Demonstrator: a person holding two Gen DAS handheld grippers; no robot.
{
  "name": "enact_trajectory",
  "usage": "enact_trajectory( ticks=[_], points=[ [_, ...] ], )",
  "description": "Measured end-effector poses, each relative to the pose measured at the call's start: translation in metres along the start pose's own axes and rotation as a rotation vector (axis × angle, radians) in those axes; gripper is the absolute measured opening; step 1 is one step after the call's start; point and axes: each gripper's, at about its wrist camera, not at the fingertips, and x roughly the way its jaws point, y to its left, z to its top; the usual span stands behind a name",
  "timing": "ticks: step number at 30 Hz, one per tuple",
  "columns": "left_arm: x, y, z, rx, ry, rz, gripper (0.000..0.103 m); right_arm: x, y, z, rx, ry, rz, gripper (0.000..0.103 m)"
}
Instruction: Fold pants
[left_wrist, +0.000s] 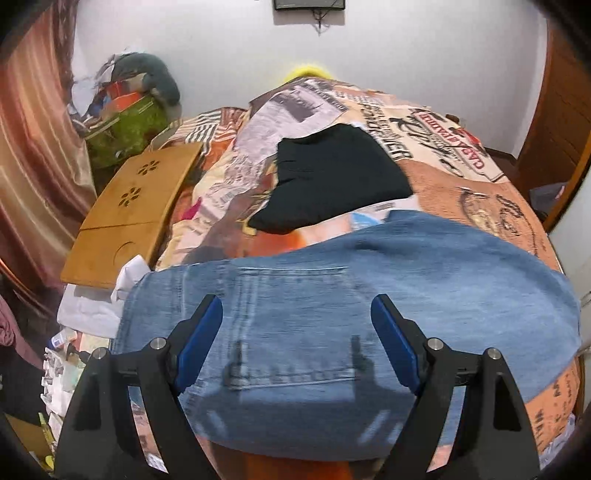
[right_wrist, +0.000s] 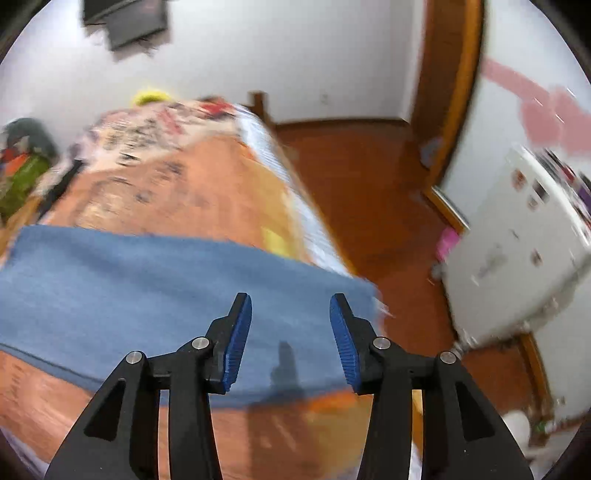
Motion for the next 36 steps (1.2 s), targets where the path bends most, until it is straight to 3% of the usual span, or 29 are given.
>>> enact_trajectory(
  ticks=[6,10,13,17,21,23,26,29,32,36],
  points=[
    [0.034,0.027,-0.006,0.027,0.047,0.001,0.083,0.028,0.114,0.036,-0.19,0.0,0.244,0.045],
    [0.059,0.044,-0.016,0.02,0.103,0.0,0.083,0.054,0.215,0.047,-0.367,0.066,0.449,0.045],
    [0.073,0.058,-0.028,0.001,0.14,-0.017,0.083,0.069,0.279,0.05,-0.477,0.112,0.546,0.045],
    [0.082,0.076,-0.04,-0.074,0.155,-0.084,0.088,0.092,0.349,0.054,-0.606,0.173,0.616,0.045],
    [0.083,0.079,-0.043,-0.089,0.147,-0.09,0.09,0.116,0.396,0.044,-0.726,0.241,0.594,0.045],
    [0.081,0.075,-0.043,-0.05,0.137,-0.054,0.091,0.127,0.403,0.039,-0.763,0.285,0.572,0.045],
    [0.078,0.075,-0.044,-0.008,0.124,0.017,0.096,0.126,0.384,0.041,-0.732,0.32,0.61,0.045],
    [0.075,0.08,-0.042,-0.052,0.145,0.015,0.095,0.116,0.35,0.042,-0.678,0.358,0.617,0.045],
    [0.06,0.07,-0.036,-0.045,0.127,0.012,0.095,0.096,0.309,0.035,-0.646,0.317,0.576,0.045],
    [0.039,0.043,-0.029,-0.031,0.088,-0.069,0.095,0.081,0.243,0.022,-0.557,0.258,0.449,0.054]
  ],
)
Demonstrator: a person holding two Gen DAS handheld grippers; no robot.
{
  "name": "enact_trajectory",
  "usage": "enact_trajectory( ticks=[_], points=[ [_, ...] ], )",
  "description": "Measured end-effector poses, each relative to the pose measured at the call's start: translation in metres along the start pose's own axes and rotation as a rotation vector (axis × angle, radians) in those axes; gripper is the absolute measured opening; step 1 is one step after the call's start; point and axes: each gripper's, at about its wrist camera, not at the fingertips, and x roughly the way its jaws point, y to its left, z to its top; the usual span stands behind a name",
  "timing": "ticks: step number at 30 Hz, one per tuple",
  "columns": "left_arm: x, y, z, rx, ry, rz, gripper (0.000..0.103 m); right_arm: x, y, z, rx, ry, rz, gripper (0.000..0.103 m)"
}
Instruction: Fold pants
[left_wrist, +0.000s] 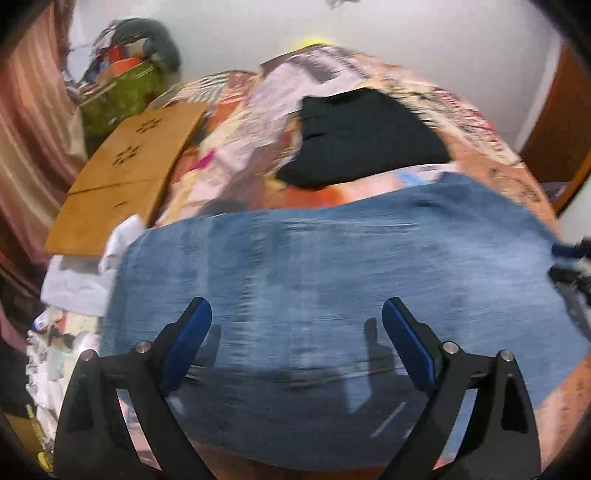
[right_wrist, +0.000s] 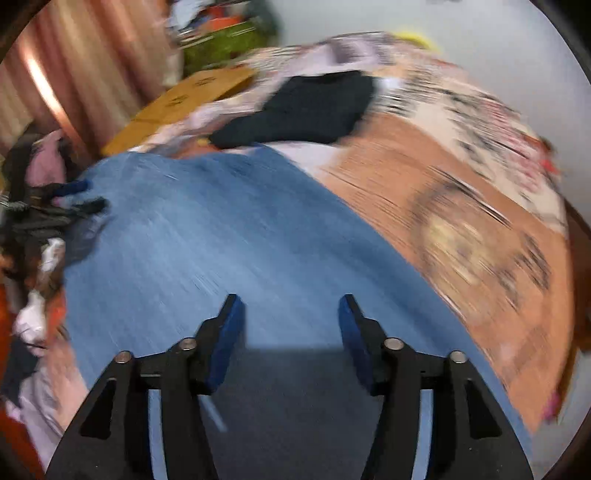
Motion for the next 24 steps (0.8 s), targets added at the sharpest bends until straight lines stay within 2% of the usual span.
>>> enact_trajectory(
  ticks=[3,5,8,10,14,18,21,24],
  points=[
    [0.001,-0.036,0.001,0.043,0.018,-0.041,0.095,-0.017,-0.031,-0.045,0.161,-0.049,0.041,0.063],
    [0.006,-0.056,-0.002,0.062,0.052,-0.072,0.095,-0.03,-0.046,-0.074,0.25,-0.077,0.064,0.063],
    [0.008,-0.082,-0.013,0.091,0.059,-0.047,0.095,-0.044,-0.064,-0.114,0.37,-0.098,0.101,0.063],
    [0.005,-0.086,-0.017,0.088,0.041,-0.013,0.095,-0.056,-0.077,-0.14,0.437,-0.103,0.085,0.063],
    [-0.005,-0.091,-0.01,0.093,0.086,-0.057,0.094,-0.078,-0.107,-0.172,0.524,-0.103,0.006,0.063],
    [-0.024,-0.118,0.004,0.145,0.014,-0.06,0.094,-0.101,-0.128,-0.173,0.558,-0.187,-0.076,0.064],
    [-0.023,-0.146,0.014,0.17,0.003,-0.097,0.094,-0.099,-0.135,-0.148,0.525,-0.245,-0.069,0.064],
    [-0.012,-0.176,0.018,0.224,0.016,-0.113,0.094,-0.083,-0.131,-0.118,0.468,-0.262,-0.053,0.064]
  ],
)
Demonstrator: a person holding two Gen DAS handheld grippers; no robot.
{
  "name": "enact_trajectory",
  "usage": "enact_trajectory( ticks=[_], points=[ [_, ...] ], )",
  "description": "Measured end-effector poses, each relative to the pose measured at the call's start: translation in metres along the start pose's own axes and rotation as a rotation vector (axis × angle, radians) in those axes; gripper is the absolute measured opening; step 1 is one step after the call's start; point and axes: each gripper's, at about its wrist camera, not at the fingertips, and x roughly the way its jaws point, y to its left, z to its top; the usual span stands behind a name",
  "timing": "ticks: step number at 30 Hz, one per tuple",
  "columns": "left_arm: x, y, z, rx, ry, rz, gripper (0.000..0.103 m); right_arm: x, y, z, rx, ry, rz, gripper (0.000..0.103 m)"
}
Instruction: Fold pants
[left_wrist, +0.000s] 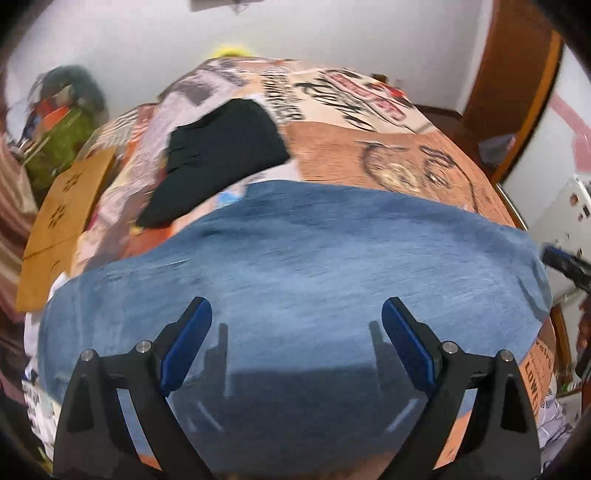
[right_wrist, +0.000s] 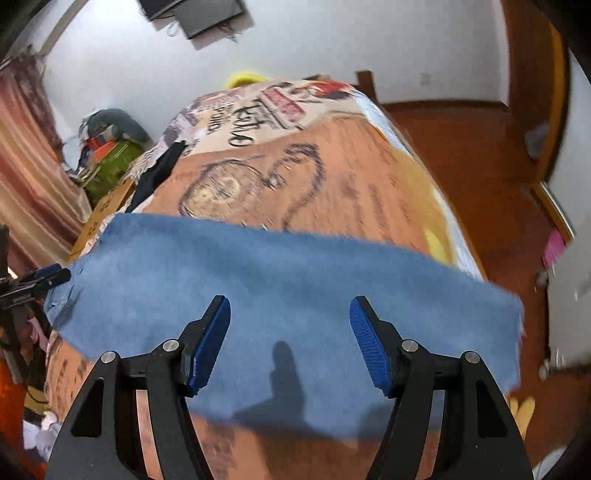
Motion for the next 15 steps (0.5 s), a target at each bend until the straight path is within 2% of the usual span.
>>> enact_trajectory(
  ticks=[3,4,6,7,9,15],
  points=[
    [0.02,-0.022,0.001,0.055,0.038,0.011,0.094,0.028,0.013,0.014,-0.044,0.017,0.043,0.064],
    [0.028,-0.027,-0.001,0.061,0.063,0.002,0.095,0.039,0.015,0.014,-0.063,0.042,0.04,0.064],
    [0.034,-0.028,-0.003,0.035,0.064,-0.001,0.095,0.055,0.01,0.011,-0.09,0.1,0.012,0.063],
    [0.034,-0.028,-0.001,0.03,0.071,-0.006,0.095,0.061,0.003,0.004,-0.095,0.129,0.029,0.063],
    [0.035,-0.026,0.001,0.025,0.088,-0.017,0.095,0.055,-0.003,-0.002,-0.108,0.115,0.045,0.061],
    [0.032,-0.044,0.014,0.063,0.088,-0.018,0.094,0.019,-0.046,-0.031,-0.045,0.106,-0.054,0.061]
  ],
)
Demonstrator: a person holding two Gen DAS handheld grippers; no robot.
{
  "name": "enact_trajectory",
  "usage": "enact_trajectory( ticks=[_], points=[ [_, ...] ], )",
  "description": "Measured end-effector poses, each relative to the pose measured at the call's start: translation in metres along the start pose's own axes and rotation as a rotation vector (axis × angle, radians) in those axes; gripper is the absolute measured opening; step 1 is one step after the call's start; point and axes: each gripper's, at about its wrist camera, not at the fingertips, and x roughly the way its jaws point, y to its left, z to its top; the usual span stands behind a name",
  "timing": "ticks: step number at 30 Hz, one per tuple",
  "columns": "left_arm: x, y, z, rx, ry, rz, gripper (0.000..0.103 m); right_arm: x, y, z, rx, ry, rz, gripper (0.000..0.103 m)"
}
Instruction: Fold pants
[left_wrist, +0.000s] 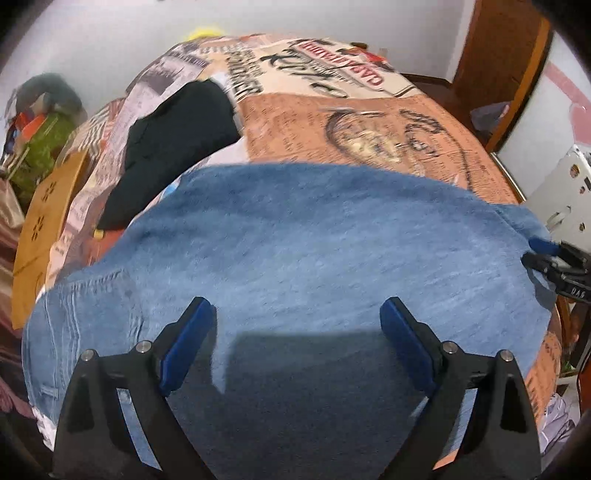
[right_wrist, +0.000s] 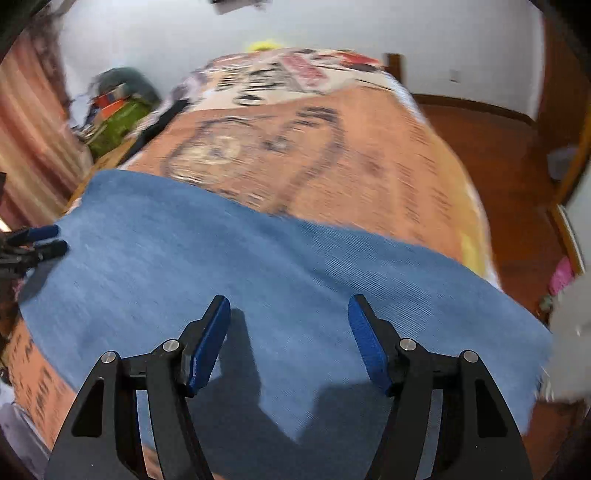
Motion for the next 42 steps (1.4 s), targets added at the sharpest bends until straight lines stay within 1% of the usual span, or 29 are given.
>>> enact_trajectory(
  ticks=[3,6,8,11,13,15,17,19,21,23,25,29,32,36,38,42],
  points=[
    [-0.006,-0.021,0.009,0.043,-0.027,-0.017,0.094,-0.013,-0.03,-0.024,0.069,-0.016,-0.023,0.062],
    [-0.011,-0.047,0.016,0.1,-0.045,-0.033,0.094,-0.027,-0.04,-0.036,0.092,-0.01,-0.074,0.062],
    [-0.013,-0.063,0.02,0.134,-0.058,-0.04,0.094,-0.033,-0.046,-0.043,0.111,-0.005,-0.106,0.064],
    [-0.015,-0.088,0.027,0.183,-0.071,-0.056,0.094,-0.041,-0.066,-0.059,0.196,0.002,-0.132,0.065],
    [-0.013,-0.102,0.03,0.207,-0.068,-0.068,0.094,-0.052,-0.081,-0.07,0.27,0.0,-0.17,0.065],
    [-0.011,-0.118,0.033,0.237,-0.061,-0.08,0.094,-0.07,-0.095,-0.084,0.34,-0.022,-0.204,0.065],
    [-0.006,-0.138,0.036,0.275,-0.056,-0.091,0.094,-0.083,-0.102,-0.096,0.385,-0.04,-0.226,0.065],
    [0.0,-0.154,0.037,0.309,-0.042,-0.104,0.094,-0.098,-0.11,-0.111,0.448,-0.065,-0.226,0.065],
    [0.008,-0.172,0.037,0.346,-0.019,-0.123,0.094,-0.105,-0.113,-0.121,0.503,-0.087,-0.204,0.065],
    [0.02,-0.191,0.034,0.394,0.009,-0.121,0.094,-0.109,-0.113,-0.129,0.556,-0.112,-0.167,0.065],
    [0.03,-0.205,0.03,0.434,0.037,-0.114,0.094,-0.106,-0.108,-0.131,0.587,-0.128,-0.116,0.065],
    [0.048,-0.224,0.022,0.494,0.1,-0.106,0.094,-0.093,-0.098,-0.128,0.606,-0.146,-0.028,0.065],
    [0.056,-0.23,0.018,0.512,0.121,-0.095,0.094,-0.074,-0.096,-0.122,0.647,-0.135,0.061,0.065],
    [0.061,-0.23,0.018,0.504,0.139,-0.098,0.095,-0.053,-0.098,-0.118,0.712,-0.122,0.154,0.066],
    [0.063,-0.23,0.018,0.497,0.142,-0.1,0.096,-0.048,-0.101,-0.118,0.743,-0.131,0.182,0.068],
    [0.065,-0.232,0.016,0.504,0.135,-0.09,0.097,-0.043,-0.108,-0.117,0.793,-0.174,0.215,0.068]
  ],
)
